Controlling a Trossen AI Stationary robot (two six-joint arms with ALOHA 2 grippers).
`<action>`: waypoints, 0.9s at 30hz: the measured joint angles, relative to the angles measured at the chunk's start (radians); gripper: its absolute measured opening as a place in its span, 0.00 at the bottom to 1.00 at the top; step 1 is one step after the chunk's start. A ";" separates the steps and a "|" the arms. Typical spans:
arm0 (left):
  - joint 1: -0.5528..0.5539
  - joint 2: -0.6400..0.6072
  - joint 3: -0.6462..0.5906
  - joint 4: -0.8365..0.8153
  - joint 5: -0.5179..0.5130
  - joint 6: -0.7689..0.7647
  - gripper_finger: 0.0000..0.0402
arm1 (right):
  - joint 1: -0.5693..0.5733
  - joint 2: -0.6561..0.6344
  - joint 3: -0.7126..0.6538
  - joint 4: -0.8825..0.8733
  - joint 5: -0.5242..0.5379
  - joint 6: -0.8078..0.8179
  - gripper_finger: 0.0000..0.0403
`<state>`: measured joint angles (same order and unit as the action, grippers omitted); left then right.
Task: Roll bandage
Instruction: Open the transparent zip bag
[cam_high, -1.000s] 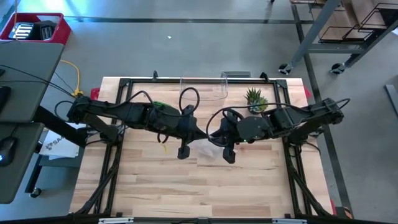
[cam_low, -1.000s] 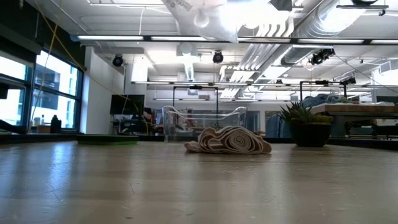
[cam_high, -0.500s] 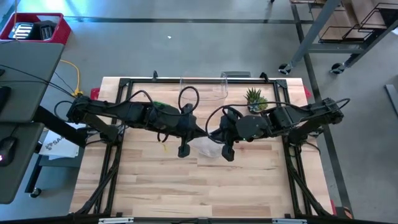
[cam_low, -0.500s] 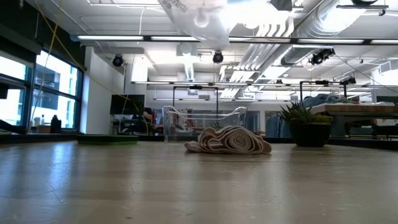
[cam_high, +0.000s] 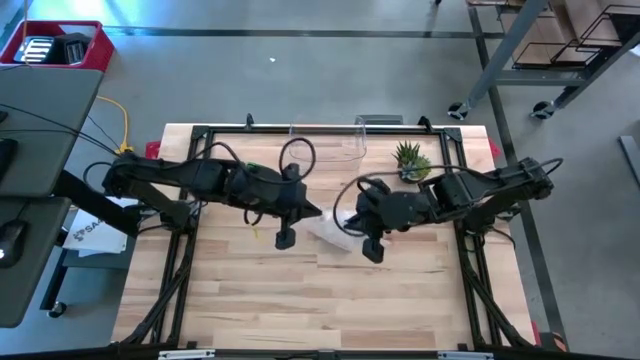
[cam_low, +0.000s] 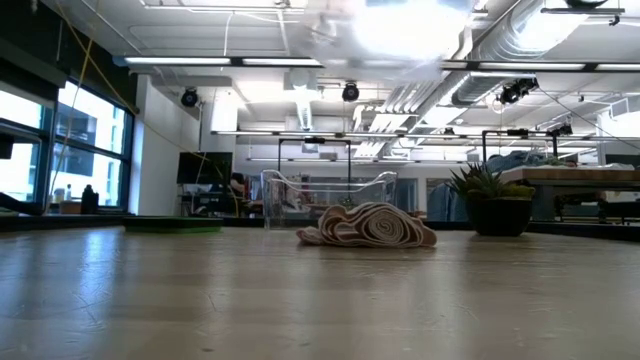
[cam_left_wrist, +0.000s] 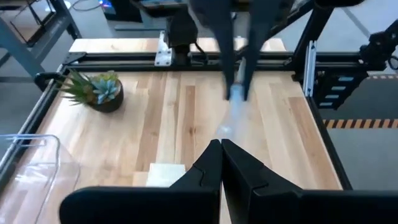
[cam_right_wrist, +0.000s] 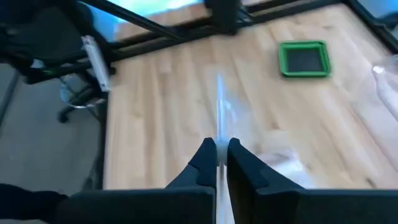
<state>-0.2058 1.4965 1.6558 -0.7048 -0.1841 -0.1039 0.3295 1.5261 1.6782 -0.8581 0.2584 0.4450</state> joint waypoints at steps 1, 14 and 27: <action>0.000 -0.005 0.001 0.008 -0.003 0.000 0.00 | 0.001 0.000 0.000 0.014 -0.012 0.000 0.00; 0.000 -0.042 0.001 0.009 0.021 -0.029 0.01 | 0.002 0.000 0.002 0.055 -0.031 -0.005 0.02; 0.003 -0.014 0.001 0.064 0.202 -0.052 0.35 | 0.002 0.000 0.002 0.075 -0.026 -0.028 0.03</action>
<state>-0.2032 1.4824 1.6569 -0.6405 0.0180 -0.1559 0.3317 1.5261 1.6798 -0.7830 0.2325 0.4173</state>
